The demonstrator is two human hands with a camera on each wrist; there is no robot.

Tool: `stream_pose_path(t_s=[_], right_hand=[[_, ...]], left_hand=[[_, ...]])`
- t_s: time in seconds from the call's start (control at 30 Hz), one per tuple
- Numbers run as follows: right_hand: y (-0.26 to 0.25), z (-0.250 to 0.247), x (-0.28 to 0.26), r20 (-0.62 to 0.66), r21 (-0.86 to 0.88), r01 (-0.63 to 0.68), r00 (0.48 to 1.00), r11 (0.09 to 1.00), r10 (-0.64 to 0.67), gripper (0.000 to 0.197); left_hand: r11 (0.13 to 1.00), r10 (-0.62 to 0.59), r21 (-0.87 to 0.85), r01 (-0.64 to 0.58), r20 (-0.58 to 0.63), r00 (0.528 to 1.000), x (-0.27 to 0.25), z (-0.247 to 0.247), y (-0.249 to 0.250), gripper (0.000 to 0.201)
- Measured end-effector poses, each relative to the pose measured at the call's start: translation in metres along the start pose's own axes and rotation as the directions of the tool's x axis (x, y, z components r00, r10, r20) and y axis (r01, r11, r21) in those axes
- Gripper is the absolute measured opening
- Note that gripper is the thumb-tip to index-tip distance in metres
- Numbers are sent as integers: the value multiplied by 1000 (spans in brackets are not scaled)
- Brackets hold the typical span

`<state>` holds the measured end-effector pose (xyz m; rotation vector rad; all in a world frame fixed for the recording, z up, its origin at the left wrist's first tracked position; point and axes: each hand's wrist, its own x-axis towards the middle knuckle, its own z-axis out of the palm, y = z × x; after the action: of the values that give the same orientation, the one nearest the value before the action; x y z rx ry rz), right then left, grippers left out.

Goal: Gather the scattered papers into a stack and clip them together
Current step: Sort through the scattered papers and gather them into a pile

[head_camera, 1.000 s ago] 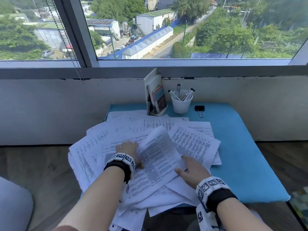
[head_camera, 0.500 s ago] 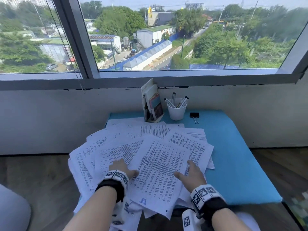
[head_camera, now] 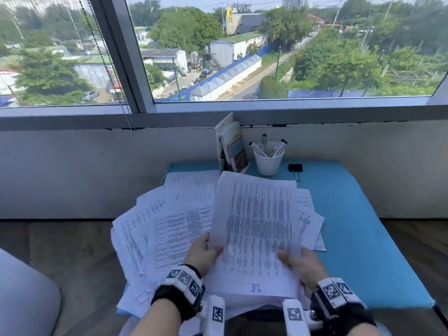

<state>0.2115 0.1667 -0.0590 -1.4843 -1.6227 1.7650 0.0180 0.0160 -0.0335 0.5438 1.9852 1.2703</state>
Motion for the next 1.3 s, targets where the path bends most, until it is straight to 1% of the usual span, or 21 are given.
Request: stream_pose_path(t_s=[0.07, 0.1, 0.13, 0.17, 0.2, 0.23, 0.33, 0.47, 0.57, 0.63, 0.73, 0.8, 0.87, 0.93, 1.0, 1.07, 1.1, 1.17, 1.2, 1.27, 1.3], right_hand=[[-2, -19, -4, -252, -63, 27, 967, 998, -42, 39], [-2, -30, -5, -378, -51, 19, 925, 999, -37, 35], [0, -42, -3, -462, -23, 7, 887, 1000, -17, 37], [4, -51, 0, -494, -2, -8, 870, 1000, 6, 40], [7, -56, 0, -504, 14, -14, 863, 1000, 19, 42], [9, -58, 1, -501, 19, -25, 865, 1000, 31, 43], [17, -58, 2, -486, 42, -74, 870, 996, 85, 50], [17, -51, -6, -434, 46, -47, 899, 998, 62, 28], [16, -49, -12, -433, 2, -12, 901, 1000, 12, 19], [13, -49, -13, -484, -31, -5, 875, 1000, -11, 25], [2, -50, -19, -520, -83, 86, 846, 993, -116, 24], [-9, -43, -26, -496, -63, 204, 843, 977, -208, 23], [-23, -27, -37, -414, -9, 358, 848, 934, -330, 24], [-36, -5, -50, -220, 118, 465, 874, 877, -433, 25], [-45, 12, -60, 15, 221, 452, 884, 864, -467, 33], [-49, 17, -64, 126, 232, 441, 870, 867, -476, 38], [-48, 15, -62, 138, 232, 441, 867, 867, -478, 43], [-41, 8, -56, 107, 142, 437, 885, 888, -452, 62], [-35, 4, -51, 69, 85, 427, 899, 900, -433, 58], [-26, -3, -41, -72, 23, 377, 924, 926, -375, 28], [-20, -8, -37, -142, 0, 334, 933, 943, -331, 22]], left_hand=[[956, 31, 294, -13, -56, 998, 1, -8, -8, 34], [866, 62, 500, -16, -74, 995, 2, -14, -13, 48], [745, 80, 666, -33, -41, 996, 2, -21, -17, 65], [631, 72, 773, -69, 30, 997, 2, -27, -21, 79], [556, 42, 824, -112, 106, 993, 0, -30, -22, 88], [520, 6, 842, -142, 162, 987, -1, -32, -23, 92], [450, -16, 875, -181, 211, 977, 1, -33, -23, 84], [380, 21, 901, -209, 217, 976, 3, -34, -19, 66], [308, 109, 918, -250, 227, 968, 0, -29, -19, 40], [351, 190, 914, -206, 146, 971, -2, -27, -16, 27], [558, 272, 823, -109, -57, 961, -5, -25, 3, 29], [676, 352, 719, -162, -123, 928, -11, -14, 26, 33], [721, 442, 624, -302, -79, 893, -22, 11, 53, 38], [744, 488, 516, -424, 14, 873, -35, 43, 71, 36], [810, 440, 394, -435, 85, 894, -44, 71, 79, 39], [909, 353, 185, -374, 138, 925, -49, 86, 81, 52], [929, 336, 105, -356, 167, 927, -52, 89, 80, 62], [925, 340, 83, -370, 252, 906, -60, 90, 78, 84], [924, 336, 83, -374, 291, 896, -64, 88, 77, 86], [930, 298, 106, -351, 338, 893, -65, 81, 74, 74], [924, 282, 158, -348, 333, 900, -61, 73, 68, 67]])
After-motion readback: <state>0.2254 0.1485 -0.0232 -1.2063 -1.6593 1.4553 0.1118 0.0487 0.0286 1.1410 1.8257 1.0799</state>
